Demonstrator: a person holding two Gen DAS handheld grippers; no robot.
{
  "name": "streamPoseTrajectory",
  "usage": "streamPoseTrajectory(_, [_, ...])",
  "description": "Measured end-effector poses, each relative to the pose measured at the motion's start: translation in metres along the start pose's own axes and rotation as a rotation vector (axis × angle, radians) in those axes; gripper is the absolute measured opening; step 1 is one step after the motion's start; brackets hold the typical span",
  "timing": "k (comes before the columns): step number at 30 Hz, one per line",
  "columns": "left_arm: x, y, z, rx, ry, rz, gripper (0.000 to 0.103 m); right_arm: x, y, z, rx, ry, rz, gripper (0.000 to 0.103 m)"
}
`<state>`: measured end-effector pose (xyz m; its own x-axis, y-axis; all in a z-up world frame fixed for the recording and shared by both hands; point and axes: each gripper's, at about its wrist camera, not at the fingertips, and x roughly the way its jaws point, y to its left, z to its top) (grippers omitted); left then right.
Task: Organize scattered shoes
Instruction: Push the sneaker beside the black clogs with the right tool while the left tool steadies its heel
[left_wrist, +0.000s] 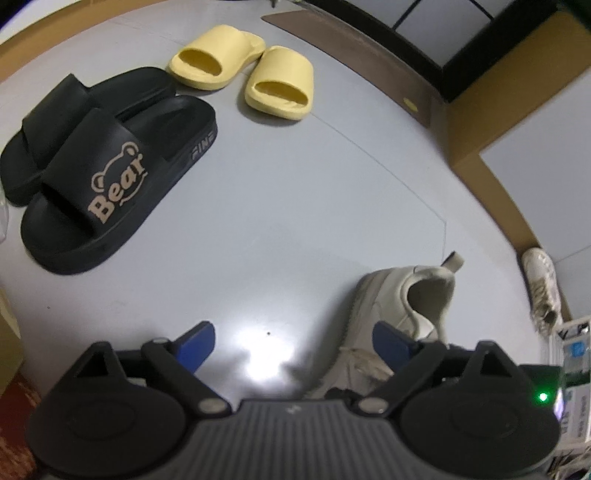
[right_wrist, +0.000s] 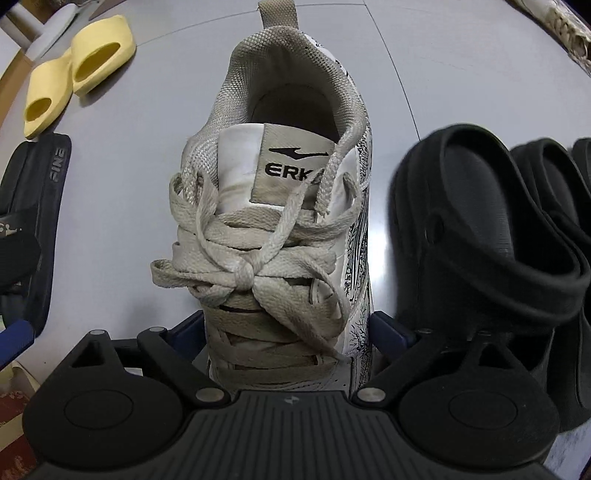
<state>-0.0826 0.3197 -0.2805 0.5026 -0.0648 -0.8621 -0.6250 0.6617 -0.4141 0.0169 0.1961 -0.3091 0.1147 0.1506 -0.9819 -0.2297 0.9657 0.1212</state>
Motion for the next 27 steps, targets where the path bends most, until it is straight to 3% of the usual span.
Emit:
streamPoseTrajectory(9, [0.008,-0.007,-0.004,0.028,0.061,-0.033,0.095,-0.014,0.002,-0.002,-0.030,-0.021,-0.003,0.090])
streamPoseTrajectory(21, [0.011,-0.006,-0.014,0.020,0.104,-0.063,0.095,-0.012,-0.004,-0.006,-0.136,-0.066,0.043,0.097])
streamPoseTrajectory(27, [0.013,-0.007,-0.019,0.023,0.122,-0.080,0.095,-0.013,-0.006,-0.007,-0.131,-0.086,0.033,0.089])
